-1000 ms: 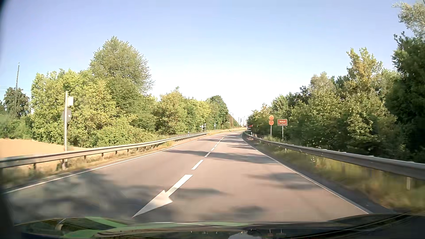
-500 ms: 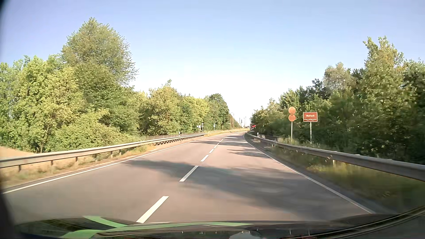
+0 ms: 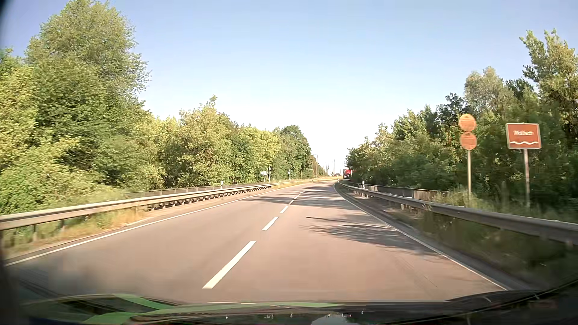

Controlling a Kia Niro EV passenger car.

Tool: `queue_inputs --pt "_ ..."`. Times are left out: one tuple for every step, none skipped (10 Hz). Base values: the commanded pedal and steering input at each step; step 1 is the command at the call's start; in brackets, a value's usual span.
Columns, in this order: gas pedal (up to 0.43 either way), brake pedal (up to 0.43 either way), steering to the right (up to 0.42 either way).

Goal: Follow the waypoints while adhering to traffic rules and regulations

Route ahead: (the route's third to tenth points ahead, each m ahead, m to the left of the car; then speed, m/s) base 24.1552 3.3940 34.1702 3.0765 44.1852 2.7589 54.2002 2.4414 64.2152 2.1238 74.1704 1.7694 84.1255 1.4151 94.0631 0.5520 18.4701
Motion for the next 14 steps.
queue_inputs --pt "0.268 0.0 0.0" --pt "0.268 0.0 0.001" --pt "0.268 0.0 0.001" --pt "0.26 0.0 0.001" --pt "0.248 0.0 0.001" --pt "0.24 0.0 0.001" --pt "0.22 0.0 0.001" --pt "0.197 0.0 0.002" --pt "0.197 0.0 0.001" --pt "0.197 0.0 0.002" --pt "0.197 0.0 0.002" --pt "0.197 0.0 0.002" --pt "0.209 0.0 0.002" --pt "0.209 0.0 0.002"
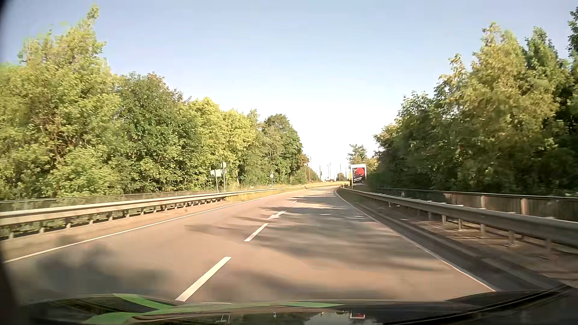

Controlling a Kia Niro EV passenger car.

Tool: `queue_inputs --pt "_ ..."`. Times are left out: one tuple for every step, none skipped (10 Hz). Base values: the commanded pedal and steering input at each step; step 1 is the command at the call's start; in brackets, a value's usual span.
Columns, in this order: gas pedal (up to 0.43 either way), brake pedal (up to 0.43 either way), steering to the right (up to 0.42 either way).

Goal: Follow the waypoints while adhering to traffic rules and regulations

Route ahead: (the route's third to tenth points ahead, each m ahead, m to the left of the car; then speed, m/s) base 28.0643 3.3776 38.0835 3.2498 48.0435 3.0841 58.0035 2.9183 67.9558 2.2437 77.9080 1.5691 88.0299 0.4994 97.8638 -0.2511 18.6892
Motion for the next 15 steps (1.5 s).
queue_inputs --pt "0.22 0.0 0.003" --pt "0.22 0.0 0.003" --pt "0.22 0.0 0.003" --pt "0.22 0.0 0.003" --pt "0.22 0.0 0.003" --pt "0.209 0.0 0.003" --pt "0.209 0.0 0.003" --pt "0.209 0.0 0.004" --pt "0.209 0.0 0.004" --pt "0.209 0.0 0.004" --pt "0.209 0.0 0.004" --pt "0.209 0.0 0.004" --pt "0.209 0.0 0.004" --pt "0.209 0.0 0.004" --pt "0.209 0.0 0.003"
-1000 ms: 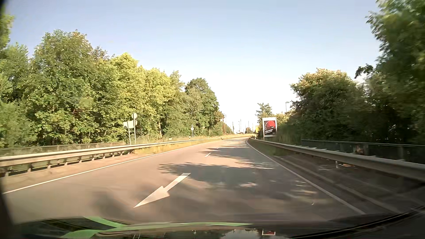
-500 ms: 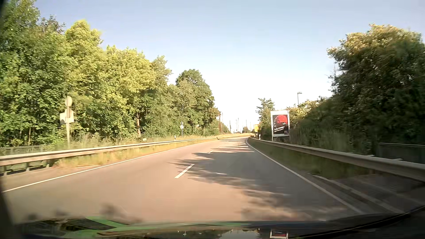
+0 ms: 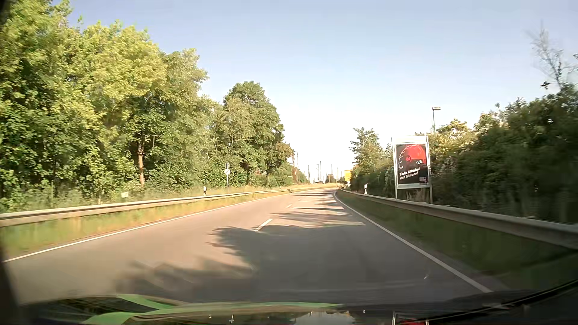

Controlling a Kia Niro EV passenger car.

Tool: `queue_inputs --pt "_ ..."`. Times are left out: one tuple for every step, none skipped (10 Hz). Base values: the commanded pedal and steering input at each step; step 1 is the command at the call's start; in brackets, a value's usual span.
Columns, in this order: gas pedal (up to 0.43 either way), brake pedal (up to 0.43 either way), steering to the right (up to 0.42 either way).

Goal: Follow the waypoints while adhering to traffic rules and regulations

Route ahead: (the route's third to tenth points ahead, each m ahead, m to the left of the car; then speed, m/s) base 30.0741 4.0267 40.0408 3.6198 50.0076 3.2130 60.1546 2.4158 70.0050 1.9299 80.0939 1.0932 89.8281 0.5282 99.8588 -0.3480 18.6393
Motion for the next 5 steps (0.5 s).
queue_inputs --pt "0.197 0.0 0.004" --pt "0.197 0.0 0.004" --pt "0.197 0.0 0.004" --pt "0.197 0.0 0.006" --pt "0.197 0.0 0.007"
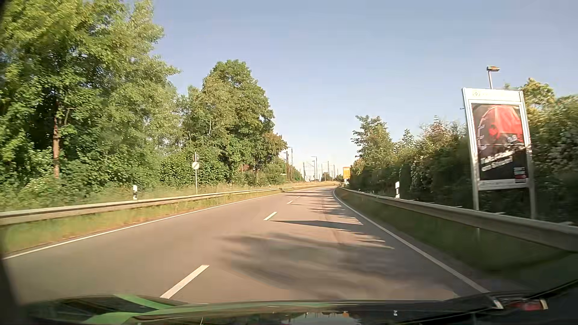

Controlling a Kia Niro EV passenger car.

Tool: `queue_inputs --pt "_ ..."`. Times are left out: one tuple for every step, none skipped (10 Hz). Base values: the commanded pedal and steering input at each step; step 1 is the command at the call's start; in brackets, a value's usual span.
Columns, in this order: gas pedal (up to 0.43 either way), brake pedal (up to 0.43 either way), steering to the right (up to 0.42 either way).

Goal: Follow the waypoints while adhering to traffic rules and regulations

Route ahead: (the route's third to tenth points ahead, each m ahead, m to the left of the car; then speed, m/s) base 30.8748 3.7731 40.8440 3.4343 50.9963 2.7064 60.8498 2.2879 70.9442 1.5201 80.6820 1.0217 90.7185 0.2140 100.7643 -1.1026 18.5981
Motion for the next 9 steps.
queue_inputs --pt "0.209 0.0 0.006" --pt "0.209 0.0 0.006" --pt "0.209 0.0 0.006" --pt "0.209 0.0 0.005" --pt "0.209 0.0 0.004" --pt "0.209 0.0 0.003" --pt "0.22 0.0 0.004" --pt "0.22 0.0 0.003" --pt "0.22 0.0 0.003"
